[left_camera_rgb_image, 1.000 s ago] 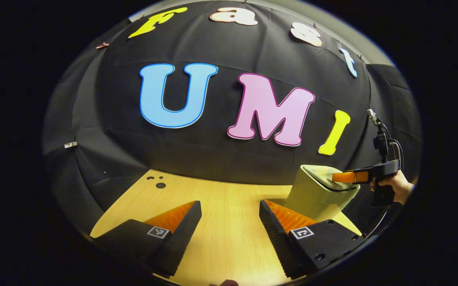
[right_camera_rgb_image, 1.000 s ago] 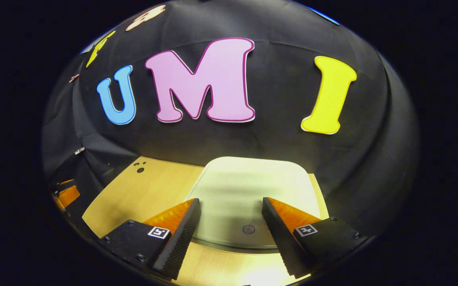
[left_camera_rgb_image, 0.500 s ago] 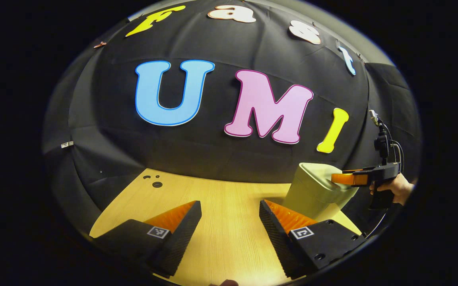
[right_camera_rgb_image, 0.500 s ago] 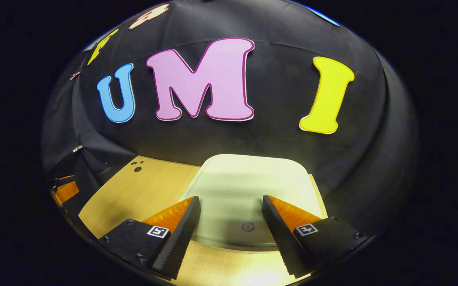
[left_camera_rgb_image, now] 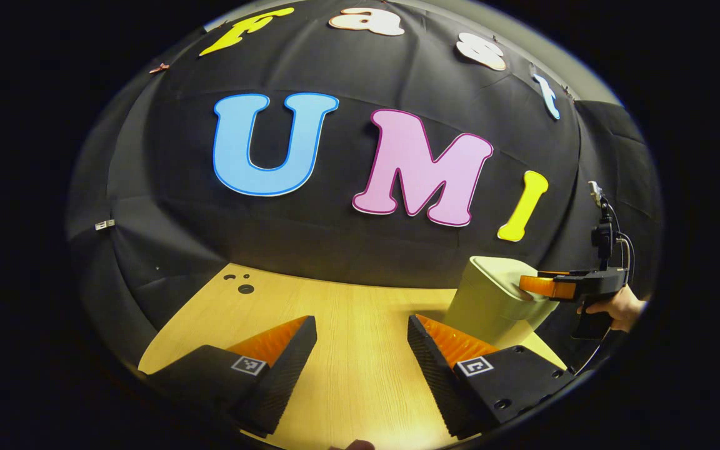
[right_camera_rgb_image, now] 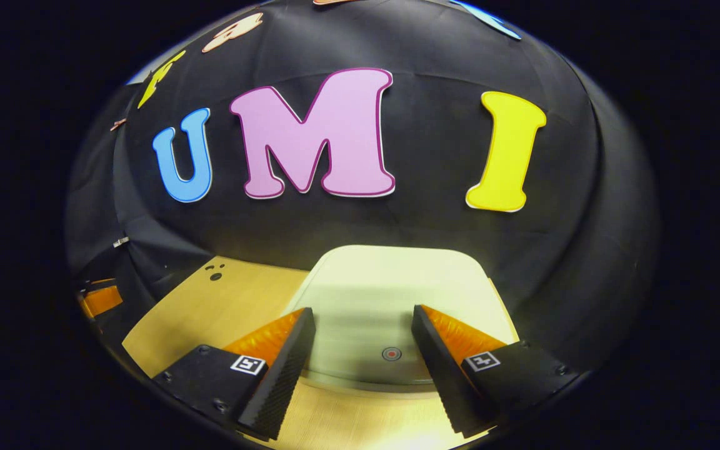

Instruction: Press the lid of the desktop garbage bin to open it, pick up the crumpled paper on the desktop and throw it into the bin, then pick up the pop can on the desktop and drop it into the bin, and finally close the garbage bin lid.

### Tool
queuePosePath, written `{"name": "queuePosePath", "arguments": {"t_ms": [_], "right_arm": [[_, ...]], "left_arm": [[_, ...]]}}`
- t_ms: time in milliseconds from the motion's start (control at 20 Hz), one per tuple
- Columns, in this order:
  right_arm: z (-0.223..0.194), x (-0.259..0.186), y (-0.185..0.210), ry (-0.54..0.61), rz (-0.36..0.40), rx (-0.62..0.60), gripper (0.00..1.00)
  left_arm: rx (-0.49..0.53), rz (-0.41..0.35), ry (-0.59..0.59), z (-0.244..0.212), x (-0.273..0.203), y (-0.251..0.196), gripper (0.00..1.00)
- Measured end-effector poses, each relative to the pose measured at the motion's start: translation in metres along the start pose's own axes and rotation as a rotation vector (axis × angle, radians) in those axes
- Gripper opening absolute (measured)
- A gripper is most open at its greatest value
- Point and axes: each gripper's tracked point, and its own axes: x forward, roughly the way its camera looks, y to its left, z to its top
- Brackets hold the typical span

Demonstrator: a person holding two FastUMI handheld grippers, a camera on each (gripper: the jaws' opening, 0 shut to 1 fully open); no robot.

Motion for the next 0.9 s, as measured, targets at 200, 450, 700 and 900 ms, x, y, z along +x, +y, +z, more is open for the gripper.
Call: {"name": "queuePosePath", "arguments": {"t_ms": [200,450,700,900], "right_arm": [[0.003,-0.002,-0.002,-0.017,0.009,-0.024,0.98],[0.026,-0.016,0.015,-0.084,0.048,0.039,0.98],[0.044,-0.044,0.025,-0.140,0.067,0.022,0.98],[0.046,-0.064,0.044,-0.151,0.104,0.031,0.98]], "left_arm": [[0.008,-0.002,-0.004,0.002,0.000,-0.001,0.95],[0.016,-0.010,-0.006,0.005,0.000,-0.006,0.95],[0.027,-0.026,-0.014,0.009,0.000,-0.012,0.95],[0.035,-0.037,-0.015,0.009,0.002,-0.018,0.95]]}}
